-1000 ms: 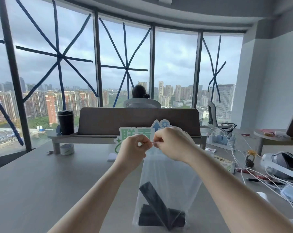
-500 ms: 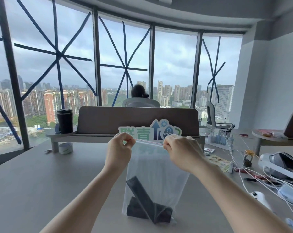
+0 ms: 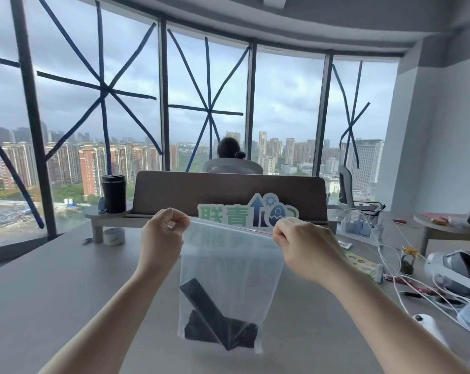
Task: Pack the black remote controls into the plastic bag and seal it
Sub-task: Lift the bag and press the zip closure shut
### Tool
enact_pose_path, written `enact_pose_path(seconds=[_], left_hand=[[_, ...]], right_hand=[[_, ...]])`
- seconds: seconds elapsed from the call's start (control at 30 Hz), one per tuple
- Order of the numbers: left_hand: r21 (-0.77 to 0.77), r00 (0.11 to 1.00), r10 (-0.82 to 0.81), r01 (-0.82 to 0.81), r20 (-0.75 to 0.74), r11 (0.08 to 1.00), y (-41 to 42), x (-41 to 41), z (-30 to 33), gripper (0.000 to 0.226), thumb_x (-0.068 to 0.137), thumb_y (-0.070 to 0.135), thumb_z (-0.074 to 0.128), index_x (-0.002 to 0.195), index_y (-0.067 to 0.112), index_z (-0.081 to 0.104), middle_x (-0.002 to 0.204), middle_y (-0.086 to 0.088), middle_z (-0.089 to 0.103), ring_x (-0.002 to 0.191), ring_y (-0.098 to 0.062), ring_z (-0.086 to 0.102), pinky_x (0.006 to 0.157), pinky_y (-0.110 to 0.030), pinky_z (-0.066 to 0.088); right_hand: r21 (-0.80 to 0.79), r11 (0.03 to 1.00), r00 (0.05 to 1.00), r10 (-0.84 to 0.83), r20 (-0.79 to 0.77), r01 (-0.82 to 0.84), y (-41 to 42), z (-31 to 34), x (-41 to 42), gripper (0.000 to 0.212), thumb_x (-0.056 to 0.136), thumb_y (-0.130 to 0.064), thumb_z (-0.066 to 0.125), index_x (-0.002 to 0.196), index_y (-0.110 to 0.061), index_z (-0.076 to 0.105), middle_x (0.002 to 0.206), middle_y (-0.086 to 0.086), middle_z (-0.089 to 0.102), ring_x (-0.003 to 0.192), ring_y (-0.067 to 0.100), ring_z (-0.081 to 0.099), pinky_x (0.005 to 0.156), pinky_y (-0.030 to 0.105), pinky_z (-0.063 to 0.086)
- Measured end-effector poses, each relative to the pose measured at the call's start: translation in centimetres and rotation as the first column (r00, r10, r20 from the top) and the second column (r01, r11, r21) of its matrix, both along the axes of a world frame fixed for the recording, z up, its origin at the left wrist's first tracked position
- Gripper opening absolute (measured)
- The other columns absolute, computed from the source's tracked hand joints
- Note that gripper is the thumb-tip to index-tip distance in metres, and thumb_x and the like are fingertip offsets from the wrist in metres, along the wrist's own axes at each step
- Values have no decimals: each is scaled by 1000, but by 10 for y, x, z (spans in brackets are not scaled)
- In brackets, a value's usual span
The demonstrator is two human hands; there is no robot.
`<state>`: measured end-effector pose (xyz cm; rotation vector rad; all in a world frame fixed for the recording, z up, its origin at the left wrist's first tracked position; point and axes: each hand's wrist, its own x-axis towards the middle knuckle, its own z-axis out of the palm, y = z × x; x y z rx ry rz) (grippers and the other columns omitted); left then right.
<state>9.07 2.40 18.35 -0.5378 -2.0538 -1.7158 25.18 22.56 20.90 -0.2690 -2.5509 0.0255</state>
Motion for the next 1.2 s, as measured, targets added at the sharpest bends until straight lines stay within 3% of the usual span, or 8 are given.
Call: enact_pose_path(seconds=[0.23, 0.5, 0.6, 0.7, 0.87, 0.97, 1.1, 1.2], left_hand=[[55, 1000, 3, -4, 13, 998, -21, -17, 4, 9, 86, 12, 63, 78, 10, 66, 56, -9, 57, 38, -4, 50, 36, -17, 43], [44, 997, 42, -44, 60, 998, -57, -62, -14, 10, 88, 14, 63, 78, 13, 66, 60, -15, 61, 38, -7, 55, 37, -19, 47], [65, 987, -15, 4, 159, 998, -62, -109, -26, 12, 90, 9, 60, 79, 11, 64, 79, -12, 64, 40, -11, 63, 37, -23, 52], [92, 976, -46, 27, 211, 995, -66, -160, -26, 19, 92, 4, 53, 76, 13, 59, 87, -8, 62, 46, -17, 68, 43, -28, 55], [203, 983, 72, -107, 171, 973, -90, -213, -8, 24, 91, 1, 54, 73, 15, 59, 84, -8, 67, 64, -19, 69, 57, -25, 59], [209, 976, 127, -164, 179, 964, -110, -229, -26, 14, 91, 6, 56, 80, 11, 62, 79, -11, 68, 68, -19, 68, 68, -30, 57], [127, 949, 171, -210, 265, 969, -135, -234, -88, 11, 90, 3, 55, 85, 2, 64, 76, -18, 68, 77, -34, 70, 80, -42, 57], [109, 923, 159, -209, 352, 972, -148, -220, -129, 11, 91, -3, 51, 93, -6, 61, 76, -20, 62, 66, -30, 65, 72, -37, 54]], right_hand=[[-32, 999, 1000, -20, -12, 19, -28, 13, -6, 22, 99, -35, 42, 81, -25, 47, 98, -5, 67, 89, 25, 62, 72, 36, 46], [-33, 999, 994, 21, -110, -25, -50, -1, -59, 30, 97, -42, 50, 77, -19, 50, 76, -3, 65, 67, 27, 51, 60, 33, 37], [-221, 972, 994, 57, -97, -78, -41, -15, -137, 30, 96, -34, 56, 71, -17, 50, 69, 2, 68, 66, 28, 62, 57, 33, 46], [-426, 894, 987, 93, -131, -141, -43, -17, -211, 28, 92, -28, 61, 67, -14, 58, 61, 0, 71, 65, 22, 69, 70, 39, 57], [-466, 834, 940, 168, -297, -296, -69, -6, -272, 23, 89, -31, 64, 70, -19, 67, 59, -5, 72, 61, 14, 67, 65, 32, 55], [-505, 803, 946, 236, -221, -318, -86, -35, -286, 21, 88, -29, 65, 70, -18, 68, 65, -4, 74, 60, 13, 63, 61, 29, 51], [-536, 796, 948, 315, -29, -281, -108, -94, -285, 17, 86, -17, 63, 73, -13, 73, 76, 2, 76, 71, 20, 66, 67, 31, 51], [-590, 766, 906, 401, 132, -253, -125, -131, -271, 15, 86, -19, 64, 74, -13, 71, 79, 3, 75, 57, 16, 61, 67, 32, 52]])
